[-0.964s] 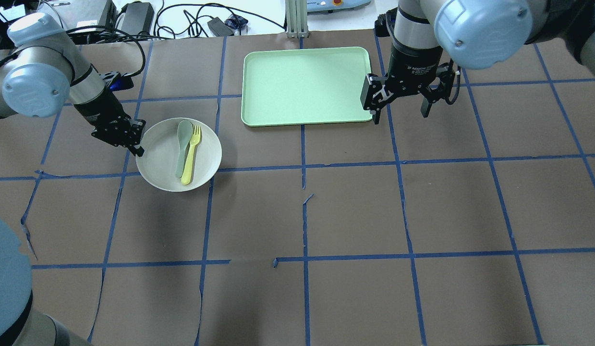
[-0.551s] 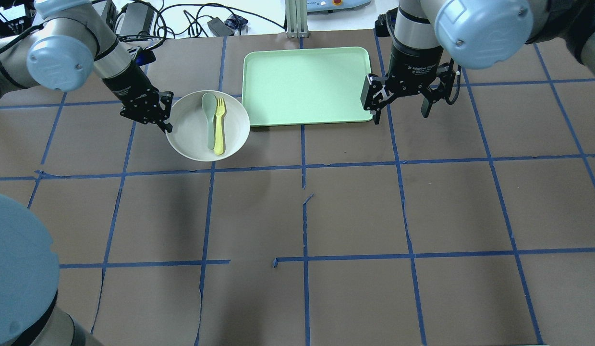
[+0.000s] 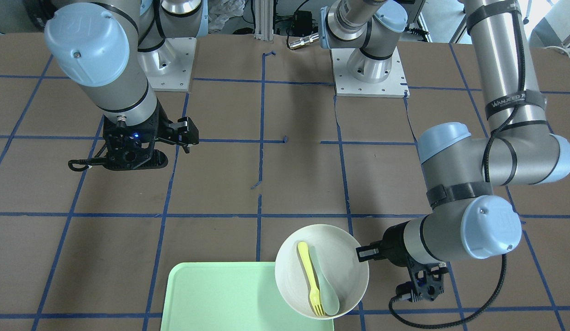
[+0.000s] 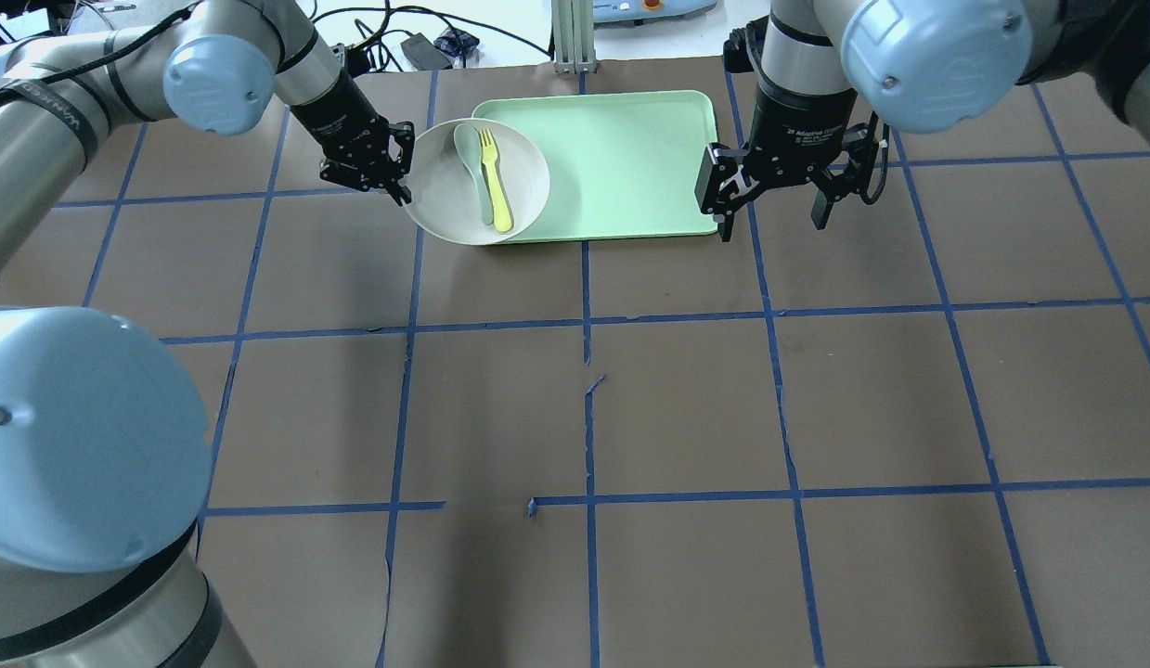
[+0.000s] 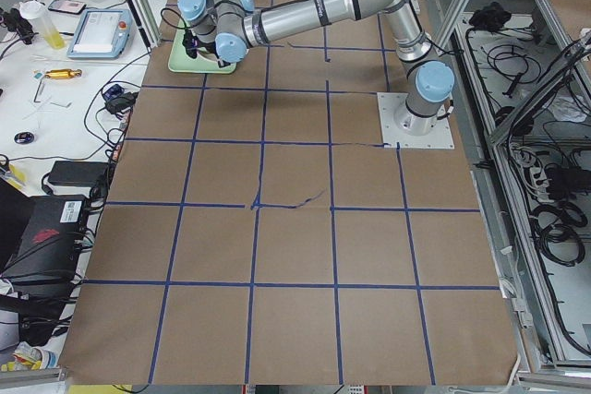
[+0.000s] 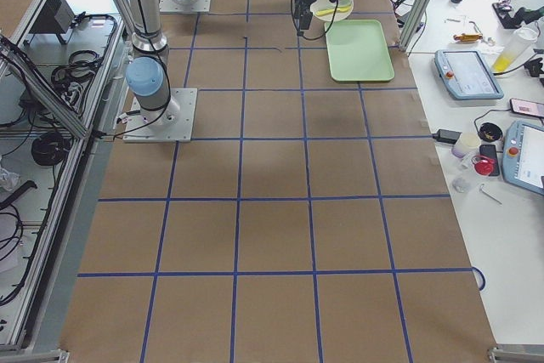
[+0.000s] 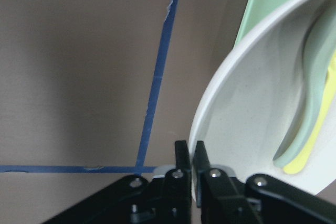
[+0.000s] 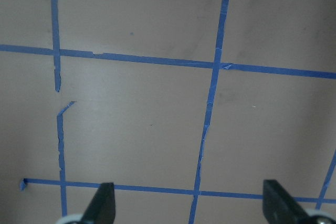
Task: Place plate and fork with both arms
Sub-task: 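Lift and carry the plate with the left gripper onto the green tray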
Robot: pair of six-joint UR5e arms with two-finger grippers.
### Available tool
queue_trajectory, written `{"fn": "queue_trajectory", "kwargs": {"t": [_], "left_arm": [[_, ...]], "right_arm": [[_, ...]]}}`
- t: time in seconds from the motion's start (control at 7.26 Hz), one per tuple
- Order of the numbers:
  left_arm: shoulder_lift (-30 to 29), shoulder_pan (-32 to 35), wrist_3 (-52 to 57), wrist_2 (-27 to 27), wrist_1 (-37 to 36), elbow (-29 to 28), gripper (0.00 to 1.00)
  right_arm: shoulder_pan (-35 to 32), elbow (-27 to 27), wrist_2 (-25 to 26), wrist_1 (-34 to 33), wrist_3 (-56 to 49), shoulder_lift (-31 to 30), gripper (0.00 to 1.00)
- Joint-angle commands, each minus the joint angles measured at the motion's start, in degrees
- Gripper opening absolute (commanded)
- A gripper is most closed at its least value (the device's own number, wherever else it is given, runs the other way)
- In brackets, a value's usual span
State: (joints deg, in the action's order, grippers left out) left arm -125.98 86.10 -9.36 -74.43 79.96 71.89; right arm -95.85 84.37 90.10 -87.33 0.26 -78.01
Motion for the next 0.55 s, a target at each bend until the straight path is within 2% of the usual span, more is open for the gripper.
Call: {"fn": "queue_trajectory", "kwargs": {"t": [0.0, 0.28, 0.41], "left_arm": [[-5.3, 2.4, -6.8, 0.6, -2.3, -6.0, 0.0], [-9.5, 4.9, -10.4, 1.3, -3.2, -10.8, 0.0], [-11.0, 5.3, -10.6, 1.4, -3.7, -11.4, 0.0]], "right_arm": [[0.0, 0.0, -0.1, 0.1, 0.0, 0.0, 1.0], [-0.4, 0.0, -0.1, 0.1, 0.3, 0.1, 1.0], [-0.6, 0.0, -0.1, 0.1, 0.4, 0.1, 1.0]]}}
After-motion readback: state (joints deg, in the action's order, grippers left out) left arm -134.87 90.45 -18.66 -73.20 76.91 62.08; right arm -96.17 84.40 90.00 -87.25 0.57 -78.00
